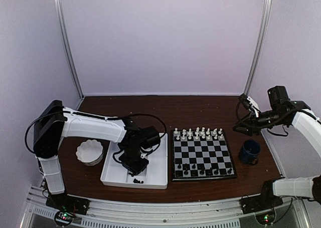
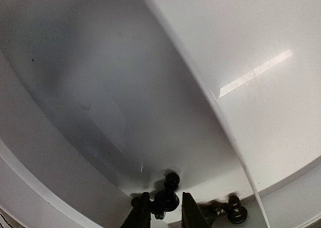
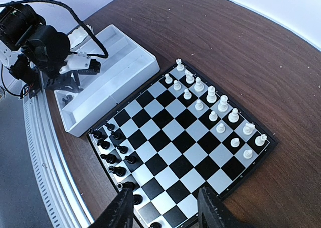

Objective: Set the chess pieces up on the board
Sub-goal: Pick up the pawn from the storage box, then pass from the left arm to the right

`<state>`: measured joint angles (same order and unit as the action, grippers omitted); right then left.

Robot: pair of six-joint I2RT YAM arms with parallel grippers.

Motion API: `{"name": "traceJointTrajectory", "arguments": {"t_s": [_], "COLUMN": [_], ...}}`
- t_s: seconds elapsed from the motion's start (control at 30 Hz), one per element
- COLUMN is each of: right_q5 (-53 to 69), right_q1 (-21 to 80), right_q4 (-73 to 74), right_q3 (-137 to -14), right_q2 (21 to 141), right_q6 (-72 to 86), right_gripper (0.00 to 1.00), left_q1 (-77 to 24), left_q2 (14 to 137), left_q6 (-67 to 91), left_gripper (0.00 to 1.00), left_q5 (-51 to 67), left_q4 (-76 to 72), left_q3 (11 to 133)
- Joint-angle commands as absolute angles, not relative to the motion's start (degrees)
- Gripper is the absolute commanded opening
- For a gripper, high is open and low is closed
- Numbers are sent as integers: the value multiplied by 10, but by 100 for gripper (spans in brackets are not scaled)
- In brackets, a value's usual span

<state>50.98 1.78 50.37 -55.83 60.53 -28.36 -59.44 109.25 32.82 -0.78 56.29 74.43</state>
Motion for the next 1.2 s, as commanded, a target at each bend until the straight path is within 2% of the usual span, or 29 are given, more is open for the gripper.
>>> {"name": "traceJointTrajectory", "arguments": {"t_s": [0.0,0.33,0.63,0.73,0.87,1.0,1.17], "right_q5": [515,516,527,519,495,481,497], "right_q1": [17,17,30,75,173,280,363], "right_q4": [506,506,534,560,572,566,574], "right_q3": [-554,-554,-591,-627,-686,-745,-834], "right_q2": [602,601,614,646,695,760,856], "right_q6": [-289,-288,-303,-318,-313,-298,-267], "right_gripper": [46,46,46,46,46,45,43], "left_q1": [-592,-591,-591,-591,-592,-592,-595], "left_q2": [1109,1108,979,924,867,834,802], "left_q6": [319,317,280,253,226,228,256], "left_gripper": [22,10,5,5,5,6,5], "left_q5": [0,-8,-38,-26,47,111,140], "left_q4": [576,575,510,446,341,265,185], "left_q3": [753,757,744,709,670,649,621]}}
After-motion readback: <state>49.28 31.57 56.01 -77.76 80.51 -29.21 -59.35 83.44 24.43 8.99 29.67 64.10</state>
